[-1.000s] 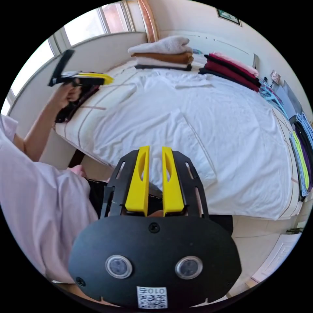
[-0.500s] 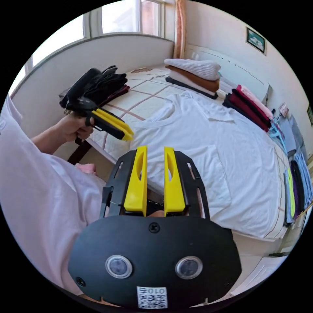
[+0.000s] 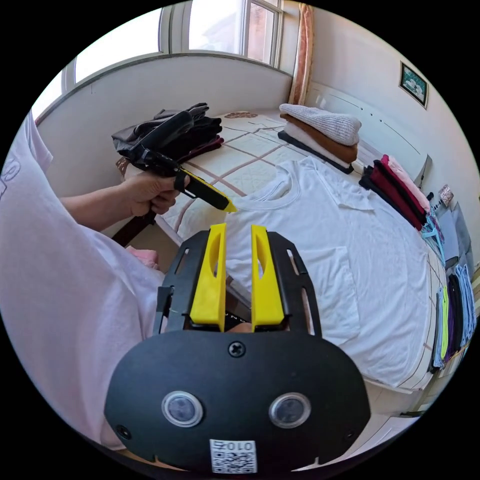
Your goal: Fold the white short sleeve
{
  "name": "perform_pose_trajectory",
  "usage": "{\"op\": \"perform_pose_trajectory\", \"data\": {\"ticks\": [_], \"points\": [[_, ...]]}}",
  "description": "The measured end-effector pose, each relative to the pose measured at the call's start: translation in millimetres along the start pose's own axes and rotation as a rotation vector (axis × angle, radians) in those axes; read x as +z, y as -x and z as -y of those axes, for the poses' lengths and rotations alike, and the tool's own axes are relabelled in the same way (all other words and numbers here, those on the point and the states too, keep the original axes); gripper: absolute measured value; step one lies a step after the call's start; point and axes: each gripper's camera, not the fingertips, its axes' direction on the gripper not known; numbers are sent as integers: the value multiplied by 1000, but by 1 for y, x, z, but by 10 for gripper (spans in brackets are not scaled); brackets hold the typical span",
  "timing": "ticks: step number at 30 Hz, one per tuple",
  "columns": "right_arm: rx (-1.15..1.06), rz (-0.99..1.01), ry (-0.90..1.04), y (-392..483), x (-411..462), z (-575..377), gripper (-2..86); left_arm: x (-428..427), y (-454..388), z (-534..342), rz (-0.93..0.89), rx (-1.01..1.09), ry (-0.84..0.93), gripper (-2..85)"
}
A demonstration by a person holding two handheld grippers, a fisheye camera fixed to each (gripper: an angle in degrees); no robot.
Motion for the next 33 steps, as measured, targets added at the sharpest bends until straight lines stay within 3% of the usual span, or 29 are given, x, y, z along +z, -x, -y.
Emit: {"op": "perform_pose_trajectory", "data": {"ticks": [6,9,16,21,23,27,33], "points": [[57,39,14,12,14,11,90,-5,21,-5,-188,-60,-36,14],[80,-43,47,25,27,32,101,-8,19,-2,-243,-53,-48,10],[62,-234,132,48,84,75,98,-6,14,9,-301,-11,-54,16],[142,-258,83,36,79,78,43,0,6,18,-312,70,-45,38],[204,-189,54,19,69,71,32,-5,8,28,-247,104,-53,56],[271,-86,42,-7,61,61,29,-27,18,71,115,178,-118,87],[272,-22,17,-13,59,58,38,-16,84,147,166,-20,-131,100]]}}
